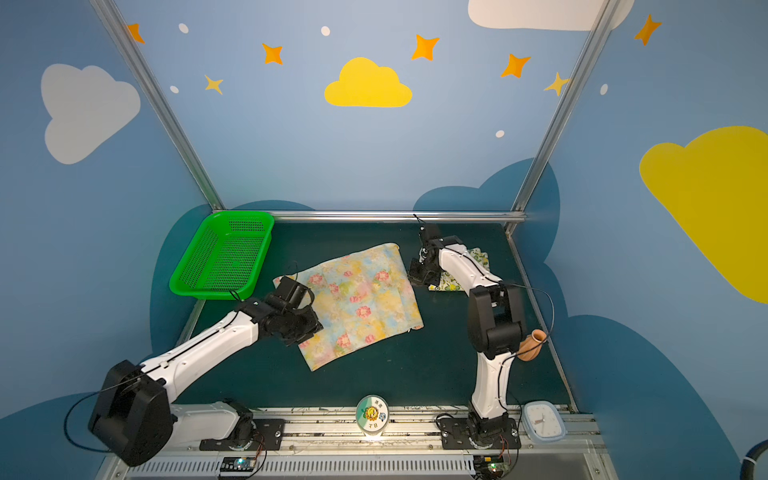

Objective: Fold and stack the skirts

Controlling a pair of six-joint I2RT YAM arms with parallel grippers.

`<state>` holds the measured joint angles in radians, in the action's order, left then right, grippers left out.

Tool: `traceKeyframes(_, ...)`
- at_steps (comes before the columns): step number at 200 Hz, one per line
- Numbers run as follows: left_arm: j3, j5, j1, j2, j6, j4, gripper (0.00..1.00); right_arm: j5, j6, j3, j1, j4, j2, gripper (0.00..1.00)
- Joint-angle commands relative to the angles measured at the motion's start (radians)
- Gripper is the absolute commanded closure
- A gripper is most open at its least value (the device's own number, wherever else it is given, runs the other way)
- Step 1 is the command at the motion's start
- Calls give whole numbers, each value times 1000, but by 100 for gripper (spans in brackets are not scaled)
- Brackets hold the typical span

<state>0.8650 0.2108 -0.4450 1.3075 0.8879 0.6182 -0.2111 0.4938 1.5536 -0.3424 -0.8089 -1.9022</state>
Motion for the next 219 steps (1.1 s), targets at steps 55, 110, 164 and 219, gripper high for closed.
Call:
traceKeyframes(55,-76,33,48,140,-93,-9,65,-49,64,-260,-38,74,91,85)
traceKeyframes(110,-98,13,-18,228,-89,-32,66,-42,50,-246,-28,104,-13,86)
traceKeyframes(164,-122,33,-124,284,3,-103,67,-32,20,-125,21,82,-156,86)
traceKeyframes(219,-30,48,-277,357,66,-133,67,-7,-24,77,70,16,-273,86)
